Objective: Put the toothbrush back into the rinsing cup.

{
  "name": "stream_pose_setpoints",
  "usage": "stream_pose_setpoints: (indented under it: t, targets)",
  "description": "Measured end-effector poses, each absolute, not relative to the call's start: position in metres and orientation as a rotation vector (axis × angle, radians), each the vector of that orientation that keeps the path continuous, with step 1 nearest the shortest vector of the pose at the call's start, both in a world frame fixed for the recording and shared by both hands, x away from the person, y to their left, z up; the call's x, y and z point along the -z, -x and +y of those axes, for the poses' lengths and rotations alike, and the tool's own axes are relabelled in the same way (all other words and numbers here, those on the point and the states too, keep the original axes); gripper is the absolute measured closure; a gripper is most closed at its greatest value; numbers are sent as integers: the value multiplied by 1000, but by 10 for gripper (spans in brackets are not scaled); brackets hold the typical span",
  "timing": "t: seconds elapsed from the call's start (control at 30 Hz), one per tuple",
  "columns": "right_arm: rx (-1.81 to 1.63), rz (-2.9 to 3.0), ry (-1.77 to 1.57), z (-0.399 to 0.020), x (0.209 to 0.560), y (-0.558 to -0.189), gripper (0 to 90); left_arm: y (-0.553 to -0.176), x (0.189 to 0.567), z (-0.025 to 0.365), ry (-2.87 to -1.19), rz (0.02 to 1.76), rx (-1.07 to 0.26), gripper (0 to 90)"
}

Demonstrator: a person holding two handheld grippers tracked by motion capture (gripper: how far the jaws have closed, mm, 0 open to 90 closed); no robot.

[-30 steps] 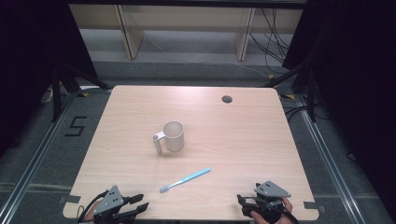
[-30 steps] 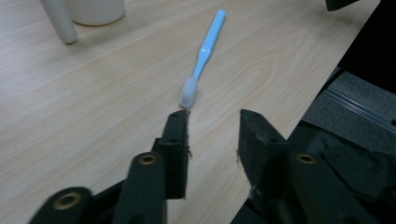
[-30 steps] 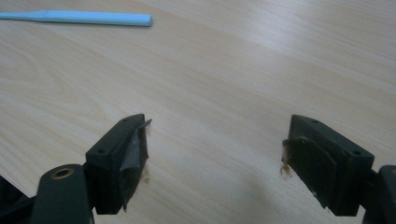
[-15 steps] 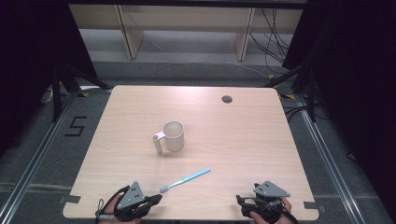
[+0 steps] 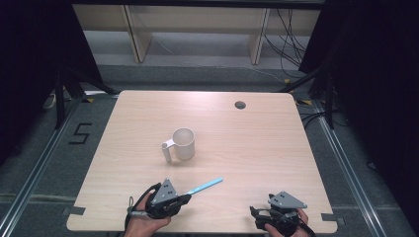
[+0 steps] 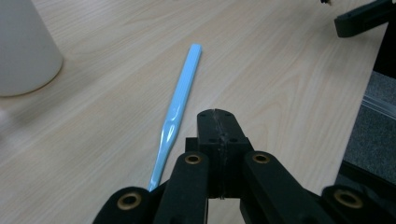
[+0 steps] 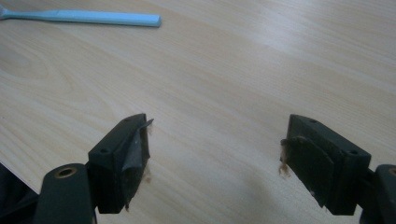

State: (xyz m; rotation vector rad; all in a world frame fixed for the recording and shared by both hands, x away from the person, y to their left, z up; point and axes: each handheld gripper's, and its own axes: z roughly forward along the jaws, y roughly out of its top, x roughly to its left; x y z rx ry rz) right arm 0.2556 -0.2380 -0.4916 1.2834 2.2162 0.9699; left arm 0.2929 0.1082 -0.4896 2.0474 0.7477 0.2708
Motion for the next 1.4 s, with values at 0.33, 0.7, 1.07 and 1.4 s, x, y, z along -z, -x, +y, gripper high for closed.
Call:
stream_pose_setpoints:
  t: [0.33, 0.7, 1.07, 1.4]
  targets:
    - [-977, 2216, -1272, -239, 492, -256, 231, -314, 479, 86, -2084, 763, -273, 895]
    - [-984, 2217, -1265, -238, 493, -256, 232, -333, 477, 56, -2101, 811, -265, 895]
    - [-989, 2226, -1238, -239, 492, -257, 233, -354, 484, 37, -2127, 852, -286, 894]
    - [-990, 2222, -1256, -240, 493, -257, 235, -363, 486, 29, -2152, 869, -280, 894]
